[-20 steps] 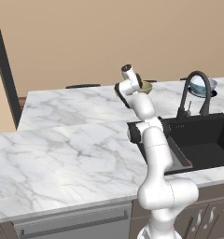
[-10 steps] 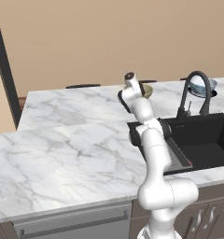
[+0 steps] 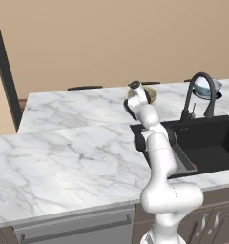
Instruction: Move the bowls from the cabinet to the plates on the dining table.
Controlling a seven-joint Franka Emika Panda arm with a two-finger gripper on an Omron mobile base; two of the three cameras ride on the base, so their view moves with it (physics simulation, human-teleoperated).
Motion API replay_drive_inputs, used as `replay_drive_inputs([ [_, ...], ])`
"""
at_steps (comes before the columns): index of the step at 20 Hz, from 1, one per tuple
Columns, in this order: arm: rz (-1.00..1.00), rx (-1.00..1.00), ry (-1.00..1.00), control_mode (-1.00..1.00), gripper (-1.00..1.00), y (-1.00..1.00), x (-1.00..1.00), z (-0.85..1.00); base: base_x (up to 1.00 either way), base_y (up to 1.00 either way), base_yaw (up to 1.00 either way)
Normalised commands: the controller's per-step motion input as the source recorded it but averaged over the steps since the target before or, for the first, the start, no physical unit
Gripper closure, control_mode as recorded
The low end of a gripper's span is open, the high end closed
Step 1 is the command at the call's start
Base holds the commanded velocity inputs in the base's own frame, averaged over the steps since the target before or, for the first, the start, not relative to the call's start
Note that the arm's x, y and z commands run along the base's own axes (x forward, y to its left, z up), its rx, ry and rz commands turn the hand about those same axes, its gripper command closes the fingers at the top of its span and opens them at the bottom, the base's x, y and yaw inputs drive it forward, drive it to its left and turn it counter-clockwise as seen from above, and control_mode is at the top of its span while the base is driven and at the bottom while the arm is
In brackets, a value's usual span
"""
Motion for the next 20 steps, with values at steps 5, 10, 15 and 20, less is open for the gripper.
replay_drive_inputs([
  [5, -0.03, 0.00, 0.09, -1.00, 1.00, 0.00, 0.28, 0.00, 0.00, 0.00, 0.00],
  [10, -0.05, 0.00, 0.12, -1.00, -1.00, 0.00, 0.13, 0.17, 0.00, 0.00, 0.00],
  [15, -0.08, 0.00, 0.18, -1.00, -1.00, 0.00, 0.00, 0.67, 0.00, 0.00, 0.00],
  [20, -0.06, 0.00, 0.18, -1.00, -1.00, 0.00, 0.00, 0.80, 0.00, 0.00, 0.00],
])
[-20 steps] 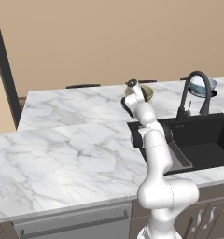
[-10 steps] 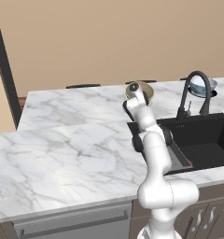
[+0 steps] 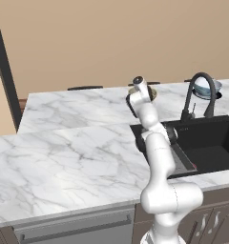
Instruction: Move the bowls from the cabinet to the plates on the dining table.
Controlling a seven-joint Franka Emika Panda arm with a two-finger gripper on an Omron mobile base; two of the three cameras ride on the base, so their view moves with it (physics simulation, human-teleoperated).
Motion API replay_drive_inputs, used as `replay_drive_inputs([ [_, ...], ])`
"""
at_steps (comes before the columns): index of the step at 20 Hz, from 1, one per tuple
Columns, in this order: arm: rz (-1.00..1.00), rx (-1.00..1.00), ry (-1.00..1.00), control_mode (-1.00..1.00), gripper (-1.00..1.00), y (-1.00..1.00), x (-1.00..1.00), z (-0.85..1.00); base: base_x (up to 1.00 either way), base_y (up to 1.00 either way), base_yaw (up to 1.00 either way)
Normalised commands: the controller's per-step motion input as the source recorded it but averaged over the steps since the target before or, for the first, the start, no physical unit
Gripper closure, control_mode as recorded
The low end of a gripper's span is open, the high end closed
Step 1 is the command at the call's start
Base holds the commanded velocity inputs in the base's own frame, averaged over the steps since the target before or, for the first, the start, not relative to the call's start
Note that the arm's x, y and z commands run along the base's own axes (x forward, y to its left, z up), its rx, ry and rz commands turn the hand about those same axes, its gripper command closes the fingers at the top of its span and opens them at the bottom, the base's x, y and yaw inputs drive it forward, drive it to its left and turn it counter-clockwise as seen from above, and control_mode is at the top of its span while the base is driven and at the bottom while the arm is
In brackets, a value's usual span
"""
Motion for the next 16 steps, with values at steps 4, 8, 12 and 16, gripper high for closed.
replay_drive_inputs([
  [4, -0.03, 0.00, 0.12, -1.00, -1.00, 0.05, 0.00, 0.74, 0.00, 0.00, 0.00],
  [8, -0.01, 0.00, 0.05, -1.00, -1.00, 0.09, -0.01, 0.78, 0.00, 0.00, 0.00],
  [12, 0.00, 0.02, 0.09, -1.00, -1.00, 0.06, -0.11, 0.91, 0.00, 0.00, 0.00],
  [16, 0.00, 0.02, 0.09, -1.00, -1.00, 0.11, -0.30, 0.78, 0.00, 0.00, 0.00],
])
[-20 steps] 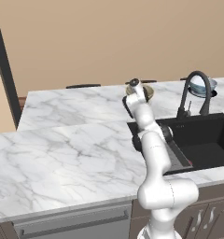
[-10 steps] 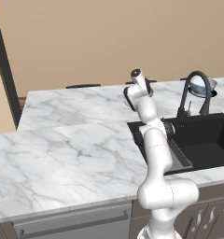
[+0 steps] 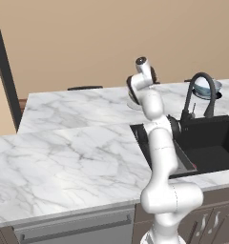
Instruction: Move the bowls from the cabinet to the plates on the dining table.
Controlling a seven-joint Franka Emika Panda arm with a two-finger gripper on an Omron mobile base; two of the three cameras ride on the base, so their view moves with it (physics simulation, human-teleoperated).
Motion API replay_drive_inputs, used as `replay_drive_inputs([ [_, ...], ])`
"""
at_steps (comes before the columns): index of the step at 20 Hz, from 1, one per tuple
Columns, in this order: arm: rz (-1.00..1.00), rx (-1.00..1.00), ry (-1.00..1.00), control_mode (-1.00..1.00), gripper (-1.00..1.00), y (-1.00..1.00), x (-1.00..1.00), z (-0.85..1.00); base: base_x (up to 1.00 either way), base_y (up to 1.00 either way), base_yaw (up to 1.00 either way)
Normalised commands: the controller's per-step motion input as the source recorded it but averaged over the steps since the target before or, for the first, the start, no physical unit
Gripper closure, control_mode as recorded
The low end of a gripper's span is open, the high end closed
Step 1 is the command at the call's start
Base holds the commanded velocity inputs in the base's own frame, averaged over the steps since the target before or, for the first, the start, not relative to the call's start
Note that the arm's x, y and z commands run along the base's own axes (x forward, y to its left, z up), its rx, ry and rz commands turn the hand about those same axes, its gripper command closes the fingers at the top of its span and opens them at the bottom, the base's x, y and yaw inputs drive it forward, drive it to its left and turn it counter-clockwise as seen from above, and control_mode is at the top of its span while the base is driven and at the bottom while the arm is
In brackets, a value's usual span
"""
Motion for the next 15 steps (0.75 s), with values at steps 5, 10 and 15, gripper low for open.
replay_drive_inputs([
  [5, 0.00, 0.02, 0.04, -1.00, -1.00, 0.17, -0.57, 0.58, 0.00, 0.00, 0.00],
  [10, 0.00, 0.02, 0.00, -1.00, -1.00, 0.16, -0.68, 0.46, 0.00, 0.00, 0.00],
  [15, 0.00, 0.01, -0.02, -1.00, -1.00, 0.19, -0.75, 0.36, 0.00, 0.00, 0.00],
])
